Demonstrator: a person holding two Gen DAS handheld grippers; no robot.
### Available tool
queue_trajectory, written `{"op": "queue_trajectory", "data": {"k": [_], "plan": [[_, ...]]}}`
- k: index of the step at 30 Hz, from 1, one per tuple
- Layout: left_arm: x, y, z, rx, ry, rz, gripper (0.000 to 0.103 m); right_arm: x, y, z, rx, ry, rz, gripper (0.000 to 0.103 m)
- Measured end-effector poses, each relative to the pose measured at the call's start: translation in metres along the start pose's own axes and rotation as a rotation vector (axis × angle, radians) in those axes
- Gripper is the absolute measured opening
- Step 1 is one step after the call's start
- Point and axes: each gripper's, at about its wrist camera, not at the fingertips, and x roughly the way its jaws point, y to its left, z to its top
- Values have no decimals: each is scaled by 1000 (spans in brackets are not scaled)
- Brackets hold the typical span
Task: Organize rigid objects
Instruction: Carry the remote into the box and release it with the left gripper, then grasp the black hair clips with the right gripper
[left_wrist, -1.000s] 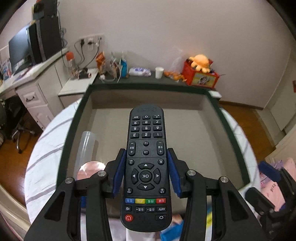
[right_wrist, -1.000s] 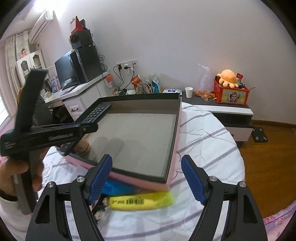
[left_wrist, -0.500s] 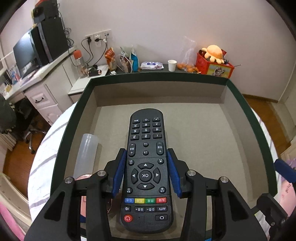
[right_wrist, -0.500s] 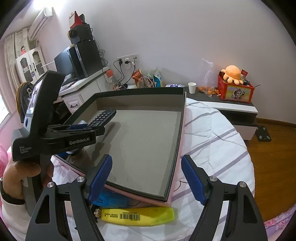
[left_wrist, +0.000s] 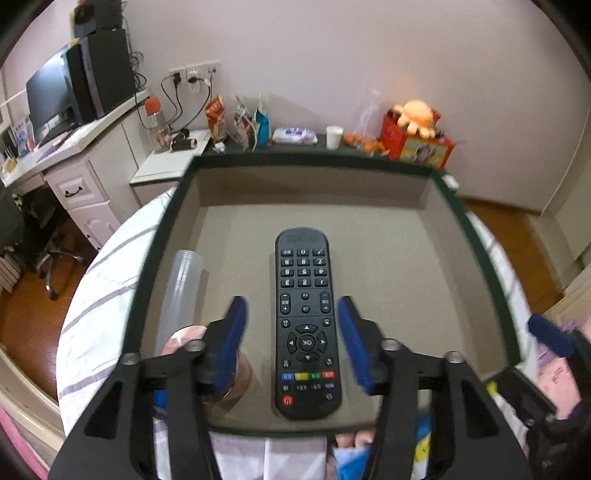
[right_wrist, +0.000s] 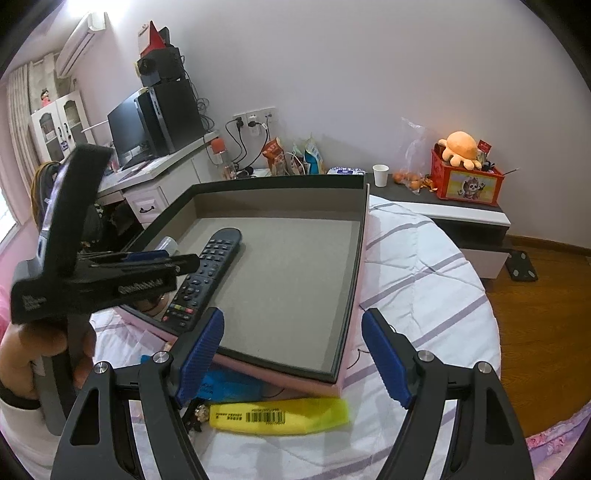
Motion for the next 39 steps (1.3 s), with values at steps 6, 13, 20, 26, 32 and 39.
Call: {"op": "queue_trajectory", "data": {"k": [6,13,20,26,32,39], "plan": [[-58,19,-20,-6,-109,12,96,-21,4,-8,-7,-11,-28,78],[-84,49,-73,-2,-78,63,101,-28,15,-38,-3,40,-62,78],[-87,60,-108,18,-33,66,101,-29,46,-64,-33,73,-39,78],[-86,64,-127,51,4,59,101,-26,76,-74,-81,87,-16,78],[-85,67,-140,78,28,49,101,-17,91,-87,-93,109,-17,78],[-86,67,-145,93,33,33,101,3,90,-95,-78,155,-47,57]]}}
